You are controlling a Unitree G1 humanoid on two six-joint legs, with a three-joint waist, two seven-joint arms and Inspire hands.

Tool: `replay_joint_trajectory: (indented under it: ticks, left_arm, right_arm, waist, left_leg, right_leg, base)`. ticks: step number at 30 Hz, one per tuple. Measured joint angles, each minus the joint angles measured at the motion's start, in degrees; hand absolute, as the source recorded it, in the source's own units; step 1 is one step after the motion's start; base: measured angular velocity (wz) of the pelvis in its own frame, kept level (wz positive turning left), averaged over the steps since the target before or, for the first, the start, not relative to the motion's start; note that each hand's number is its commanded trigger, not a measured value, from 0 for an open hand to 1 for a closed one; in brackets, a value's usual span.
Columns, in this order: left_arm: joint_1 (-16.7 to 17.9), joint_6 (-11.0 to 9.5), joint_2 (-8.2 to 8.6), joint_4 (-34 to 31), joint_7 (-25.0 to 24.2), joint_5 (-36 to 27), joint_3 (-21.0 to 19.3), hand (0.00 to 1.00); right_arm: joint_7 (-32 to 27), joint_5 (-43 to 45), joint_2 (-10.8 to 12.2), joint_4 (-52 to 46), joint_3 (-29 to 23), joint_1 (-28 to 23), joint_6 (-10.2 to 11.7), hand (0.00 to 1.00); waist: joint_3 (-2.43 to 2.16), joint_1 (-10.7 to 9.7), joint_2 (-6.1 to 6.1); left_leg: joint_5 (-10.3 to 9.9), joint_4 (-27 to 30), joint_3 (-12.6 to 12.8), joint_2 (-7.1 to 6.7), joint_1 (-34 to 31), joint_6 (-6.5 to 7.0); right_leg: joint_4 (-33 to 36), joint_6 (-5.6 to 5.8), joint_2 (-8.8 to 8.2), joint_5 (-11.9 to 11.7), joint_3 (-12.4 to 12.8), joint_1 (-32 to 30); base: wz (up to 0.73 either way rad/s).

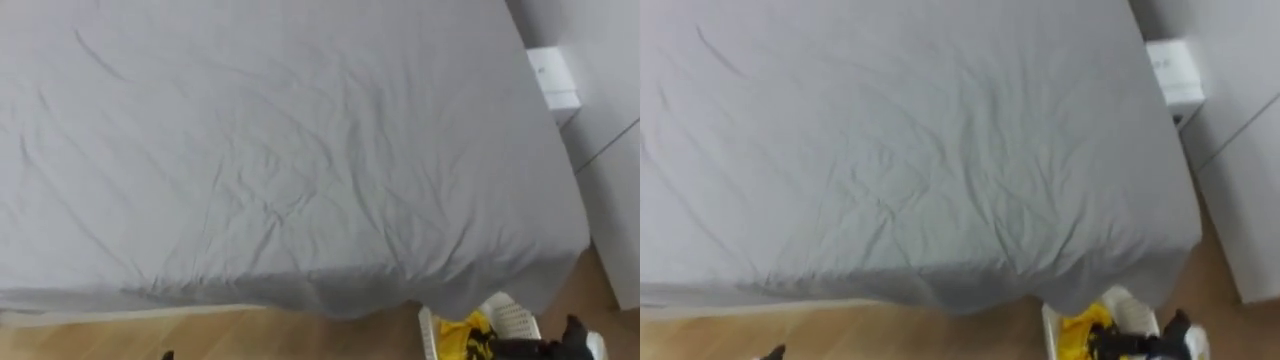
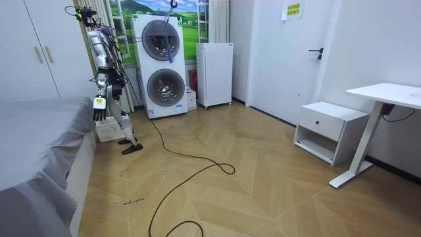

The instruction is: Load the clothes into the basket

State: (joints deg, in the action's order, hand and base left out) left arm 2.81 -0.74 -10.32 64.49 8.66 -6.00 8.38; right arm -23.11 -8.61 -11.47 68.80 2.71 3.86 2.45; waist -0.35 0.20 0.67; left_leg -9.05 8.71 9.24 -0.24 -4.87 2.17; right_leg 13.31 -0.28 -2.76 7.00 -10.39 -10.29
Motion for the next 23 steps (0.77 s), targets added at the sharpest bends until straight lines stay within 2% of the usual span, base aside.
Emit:
replay_joint_trajectory:
  ticks: [1,3,6,12,18,23]
  left_arm:
    - [0.6,-0.1,0.08,-0.2,0.0,0.0,-0.3,0.0]
    - [2.2,-0.1,0.31,-0.4,0.0,0.5,-0.8,0.0]
    - [2.4,-0.2,0.48,-0.4,0.6,1.2,-2.1,0.0]
    - [2.2,-0.5,1.53,-0.4,0.8,2.9,-3.3,0.0]
    - [2.7,-0.7,2.65,-0.4,0.7,4.5,-3.7,0.0]
    - [3.1,-1.2,2.82,-0.4,0.8,4.5,-3.8,0.0]
  right_arm:
    - [0.5,0.0,0.3,0.0,0.0,-0.7,0.0,0.0]
    - [2.5,-0.1,0.8,0.1,0.0,-2.3,0.0,0.0]
    - [3.4,-0.3,1.2,0.2,0.1,-3.6,0.0,0.0]
    - [5.9,-0.3,2.5,0.2,1.8,-4.8,0.1,0.0]
    - [7.8,0.0,2.9,0.4,2.8,-5.2,0.0,0.0]
    - [8.4,0.0,3.0,0.4,2.8,-5.6,0.0,0.0]
  waist:
    - [-0.03,0.0,-0.32]
    - [0.34,-0.6,-1.0]
    - [0.48,0.0,-1.18]
    - [0.71,0.2,-0.6]
    - [0.79,0.3,-0.63]
    - [0.83,0.3,-0.77]
  left_leg:
    - [0.0,-0.2,-0.2,-0.01,0.7,-0.03]
    - [-0.4,-0.2,-1.9,-0.09,2.9,0.0]
    - [-0.7,-0.3,-3.1,-0.2,4.5,0.02]
    - [-0.7,-0.5,-4.9,-0.49,5.8,0.03]
    - [-0.8,-1.1,-5.4,-0.51,7.1,-0.09]
    - [-1.2,-1.2,-5.3,-0.45,7.8,-0.2]
  right_leg:
    - [-0.4,0.03,0.02,0.0,-0.2,0.9]
    - [-2.0,0.15,0.29,-0.1,-0.9,4.6]
    - [-2.8,0.27,0.51,0.0,-0.8,6.8]
    - [-3.7,0.43,0.59,0.3,-1.2,9.2]
    - [-4.5,0.48,0.77,0.8,-1.2,10.7]
    - [-4.7,0.53,0.91,1.0,-1.1,11.4]
  base:
    - [0.24]
    - [0.32]
    - [0.18]
    - [0.15]
    - [0.05]
    - [0.0]
